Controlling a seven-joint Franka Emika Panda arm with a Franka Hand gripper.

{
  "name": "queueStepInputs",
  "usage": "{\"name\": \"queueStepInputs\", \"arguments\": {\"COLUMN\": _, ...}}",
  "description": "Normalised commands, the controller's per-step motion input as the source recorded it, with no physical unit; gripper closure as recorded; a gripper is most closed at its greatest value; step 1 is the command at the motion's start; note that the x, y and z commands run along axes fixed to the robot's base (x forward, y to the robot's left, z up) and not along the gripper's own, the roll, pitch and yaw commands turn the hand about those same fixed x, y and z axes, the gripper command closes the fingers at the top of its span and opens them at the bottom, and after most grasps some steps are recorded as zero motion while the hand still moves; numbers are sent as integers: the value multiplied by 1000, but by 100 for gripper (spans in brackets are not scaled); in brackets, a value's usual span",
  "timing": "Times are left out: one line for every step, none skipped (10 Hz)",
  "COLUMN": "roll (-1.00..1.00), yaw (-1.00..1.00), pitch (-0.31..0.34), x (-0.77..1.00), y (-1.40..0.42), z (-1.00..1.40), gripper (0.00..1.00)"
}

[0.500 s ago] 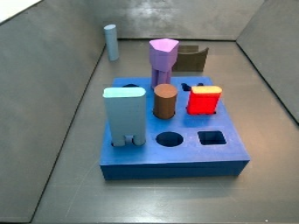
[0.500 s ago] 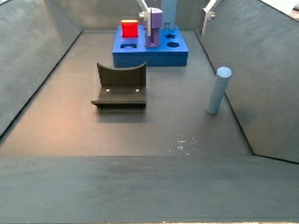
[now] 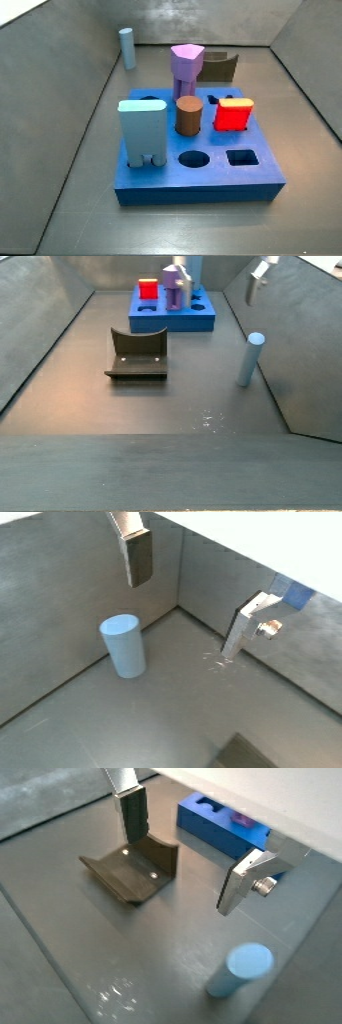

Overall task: Pick up the oval object. Move up. Move to above the board. Insert the oval object.
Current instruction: Pick up the oval object.

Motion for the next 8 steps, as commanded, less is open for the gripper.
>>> {"name": "queueStepInputs", "arguments": {"roll": -9, "yaw": -260, "pitch": -149, "x": -914, "y": 83, "z": -260, "gripper": 0}}
{"name": "queueStepInputs", "arguments": {"roll": -87, "yaw": -389, "pitch": -146, "x": -786, "y": 106, "z": -411, "gripper": 0}}
{"name": "queueStepInputs", "arguments": {"roll": -110, "yaw": -483, "pitch": -114, "x": -734, "y": 131, "z": -477, "gripper": 0}}
{"name": "queueStepInputs", "arguments": {"roll": -141, "yaw": -491, "pitch": -140, "x": -711, "y": 94, "z": -617, "gripper": 0}}
{"name": "queueStepInputs", "arguments": {"roll": -124, "yaw": -489, "pitch": -146, "x": -689, "y": 0, "z": -720, "gripper": 0}}
{"name": "queueStepInputs", "arguments": {"roll": -100, "yaw": -443, "pitch": -184, "x": -591, "y": -134, "z": -723, "gripper": 0}}
{"name": "queueStepInputs", "arguments": {"roll": -96, "yaw": -257, "pitch": -141, "x": -160, "y": -226, "z": -611, "gripper": 0}}
{"name": "queueStepInputs", "arguments": {"roll": -129, "yaw": -126, "pitch": -76, "x": 14, "y": -109, "z": -426, "gripper": 0}}
